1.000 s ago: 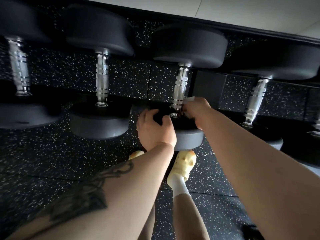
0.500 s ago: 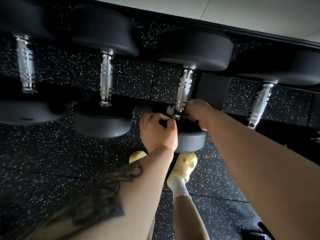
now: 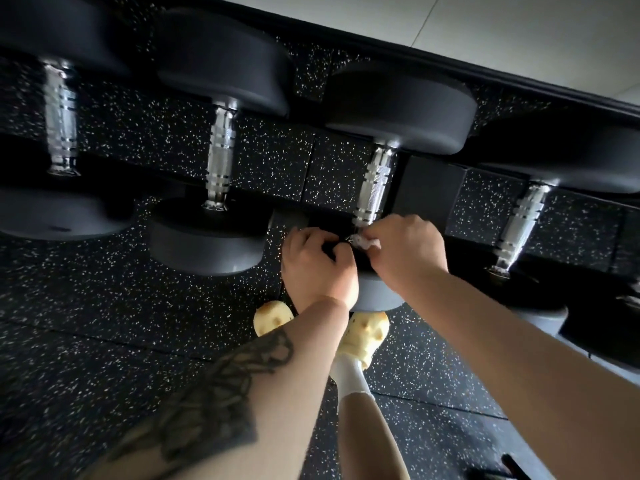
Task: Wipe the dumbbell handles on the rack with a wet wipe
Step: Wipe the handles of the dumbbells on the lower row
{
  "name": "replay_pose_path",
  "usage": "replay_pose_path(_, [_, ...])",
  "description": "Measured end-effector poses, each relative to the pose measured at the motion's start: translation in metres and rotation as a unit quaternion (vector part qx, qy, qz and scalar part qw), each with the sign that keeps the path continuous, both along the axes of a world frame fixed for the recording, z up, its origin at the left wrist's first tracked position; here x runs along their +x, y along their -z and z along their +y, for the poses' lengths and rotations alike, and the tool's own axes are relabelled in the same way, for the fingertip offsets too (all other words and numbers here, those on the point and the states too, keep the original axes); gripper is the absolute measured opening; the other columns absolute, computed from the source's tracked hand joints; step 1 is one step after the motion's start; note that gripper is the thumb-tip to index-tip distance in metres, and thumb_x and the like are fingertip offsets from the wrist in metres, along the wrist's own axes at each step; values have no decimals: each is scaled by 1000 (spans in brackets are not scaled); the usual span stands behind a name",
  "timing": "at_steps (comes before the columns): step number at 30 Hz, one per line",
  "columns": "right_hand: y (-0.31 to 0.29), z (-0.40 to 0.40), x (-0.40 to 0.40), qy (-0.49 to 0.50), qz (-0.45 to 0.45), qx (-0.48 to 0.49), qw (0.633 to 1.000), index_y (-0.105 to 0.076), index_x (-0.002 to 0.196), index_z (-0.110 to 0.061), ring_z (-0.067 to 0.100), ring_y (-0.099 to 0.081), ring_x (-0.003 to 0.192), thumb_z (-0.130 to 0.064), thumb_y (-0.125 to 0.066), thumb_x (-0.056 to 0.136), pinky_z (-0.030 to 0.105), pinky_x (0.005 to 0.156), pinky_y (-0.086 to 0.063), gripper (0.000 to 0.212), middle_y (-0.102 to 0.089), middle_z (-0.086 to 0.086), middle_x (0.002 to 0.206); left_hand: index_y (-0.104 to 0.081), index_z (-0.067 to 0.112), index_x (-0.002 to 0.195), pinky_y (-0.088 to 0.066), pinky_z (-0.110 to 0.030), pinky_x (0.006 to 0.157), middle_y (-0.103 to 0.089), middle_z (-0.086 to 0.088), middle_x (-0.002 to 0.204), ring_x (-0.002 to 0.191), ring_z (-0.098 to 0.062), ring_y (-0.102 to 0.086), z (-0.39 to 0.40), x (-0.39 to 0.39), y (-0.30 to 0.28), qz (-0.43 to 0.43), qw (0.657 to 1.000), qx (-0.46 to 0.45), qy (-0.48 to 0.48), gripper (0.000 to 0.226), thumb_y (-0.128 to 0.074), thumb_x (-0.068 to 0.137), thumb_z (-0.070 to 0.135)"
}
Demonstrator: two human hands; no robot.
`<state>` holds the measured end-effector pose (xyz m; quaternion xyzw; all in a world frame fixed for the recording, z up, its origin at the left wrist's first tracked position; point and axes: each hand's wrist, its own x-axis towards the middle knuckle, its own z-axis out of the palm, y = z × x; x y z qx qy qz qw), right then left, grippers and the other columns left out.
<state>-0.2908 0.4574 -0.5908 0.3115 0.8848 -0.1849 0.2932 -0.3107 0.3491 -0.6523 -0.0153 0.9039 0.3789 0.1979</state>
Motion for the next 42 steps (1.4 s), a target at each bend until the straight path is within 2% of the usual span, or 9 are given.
replay_pose_path(4, [-5,-4,-11,-128,7,-27,991,-63,113,-40,24,-60,99,-25,-46,95,30,77,-48,29,-64,-2,104,-71,11,82,-42,-41,98,-64,-4,109,118,-25,-50,-5,0,1,-6,999,1,45,40,-41,72,34])
replay_pose_path(8, [2,-9,-15,-82,31,-40,995,-64,111,-41,24,-61,98,-26,-49,95,29,74,-45,27,-64,-1,105,-66,8,88,-32,-22,97,-62,-7,110,122,-18,-45,-14,1,3,-2,997,26,73,45,-37,76,41])
replay_pose_path(15, [-3,6,4,-66,-10,-24,997,-66,110,-36,27,-61,97,-24,-54,91,32,75,-51,26,-65,3,105,-66,9,89,-42,-39,98,-60,-7,112,121,-22,-46,-14,3,1,24,998,23,56,45,-35,74,38])
replay_pose_path(21, [24,-18,-40,-119,19,27,992,-67,97,-20,29,-62,91,-19,-50,92,29,65,-38,18,-62,6,92,-63,4,88,-42,-40,93,-60,-12,106,110,-27,-49,-14,0,3,25,998,22,62,47,-34,71,37])
replay_pose_path(27, [4,8,13,13,5,-38,999,-67,104,-34,25,-61,97,-34,-56,90,31,74,-47,18,-63,-1,103,-65,6,87,-40,-36,99,-61,-11,109,117,-25,-48,-15,2,6,30,997,35,55,45,-34,73,35])
replay_pose_path(31, [36,22,15,138,-49,-48,988,-65,107,-17,31,-61,98,-29,-54,92,28,68,-41,22,-65,11,104,-65,8,89,-38,-33,100,-59,-8,112,120,-22,-46,-15,4,5,23,997,38,58,46,-33,74,37])
replay_pose_path(35, [81,24,-11,369,-37,-250,894,-59,117,3,29,-60,96,0,-46,90,27,69,-50,30,-62,13,109,-64,8,86,-41,-35,94,-59,-7,107,111,-22,-49,-14,3,5,34,997,39,57,43,-34,73,36])
replay_pose_path(39, [63,53,-21,609,111,-455,640,-52,127,0,26,-66,104,8,-60,77,37,80,-57,50,-64,14,119,-64,10,87,-44,-41,93,-60,-6,109,113,-23,-49,-15,4,5,36,997,28,57,43,-34,73,36])
replay_pose_path(42, [51,71,-31,665,206,-472,541,-56,103,-4,24,-67,100,11,-58,79,35,73,-57,28,-66,10,105,-64,10,87,-45,-41,91,-60,-6,108,111,-23,-50,-15,4,6,40,997,28,59,42,-34,74,36])
